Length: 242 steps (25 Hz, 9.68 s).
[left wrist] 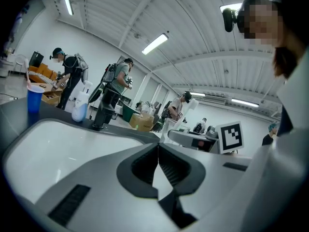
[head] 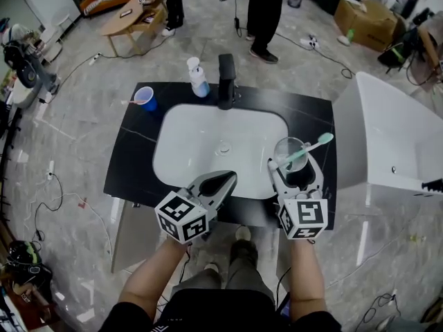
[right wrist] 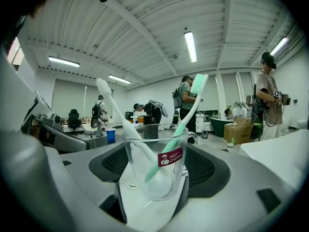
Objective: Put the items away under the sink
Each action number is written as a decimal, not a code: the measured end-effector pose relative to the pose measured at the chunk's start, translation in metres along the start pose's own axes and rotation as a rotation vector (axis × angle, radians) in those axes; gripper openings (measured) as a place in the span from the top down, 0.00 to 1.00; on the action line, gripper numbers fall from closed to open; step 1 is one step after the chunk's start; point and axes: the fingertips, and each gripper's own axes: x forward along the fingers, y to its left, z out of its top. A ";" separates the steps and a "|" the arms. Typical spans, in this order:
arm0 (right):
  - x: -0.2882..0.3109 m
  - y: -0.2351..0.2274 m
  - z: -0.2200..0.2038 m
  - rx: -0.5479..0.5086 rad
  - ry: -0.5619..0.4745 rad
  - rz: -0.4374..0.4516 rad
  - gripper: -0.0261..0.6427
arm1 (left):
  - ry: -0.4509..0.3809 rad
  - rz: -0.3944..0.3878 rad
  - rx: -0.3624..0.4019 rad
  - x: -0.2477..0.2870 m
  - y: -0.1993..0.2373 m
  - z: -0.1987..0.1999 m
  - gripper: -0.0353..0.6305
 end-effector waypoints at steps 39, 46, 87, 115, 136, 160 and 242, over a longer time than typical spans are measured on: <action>-0.137 0.290 -0.034 0.011 -0.020 0.281 0.47 | -0.059 0.088 -0.031 -0.251 -0.025 -0.085 0.93; -0.151 0.313 -0.055 -0.010 -0.002 0.355 0.47 | -0.064 0.125 -0.009 -0.262 -0.019 -0.101 0.93; -0.091 0.355 -0.387 -0.033 0.065 0.611 0.47 | -0.111 0.418 -0.086 -0.227 0.120 -0.395 0.94; -0.001 0.316 -0.541 -0.039 -0.003 0.633 0.47 | -0.145 0.491 -0.015 -0.146 0.234 -0.522 0.93; 0.110 0.303 -0.565 -0.092 -0.063 0.637 0.47 | -0.251 0.575 0.063 -0.122 0.321 -0.513 0.94; 0.141 0.291 -0.588 -0.074 0.010 0.579 0.47 | -0.218 0.600 0.019 -0.111 0.332 -0.527 0.93; -0.139 0.318 -0.217 0.086 0.212 0.426 0.89 | -0.004 0.348 -0.009 -0.236 -0.006 -0.242 0.91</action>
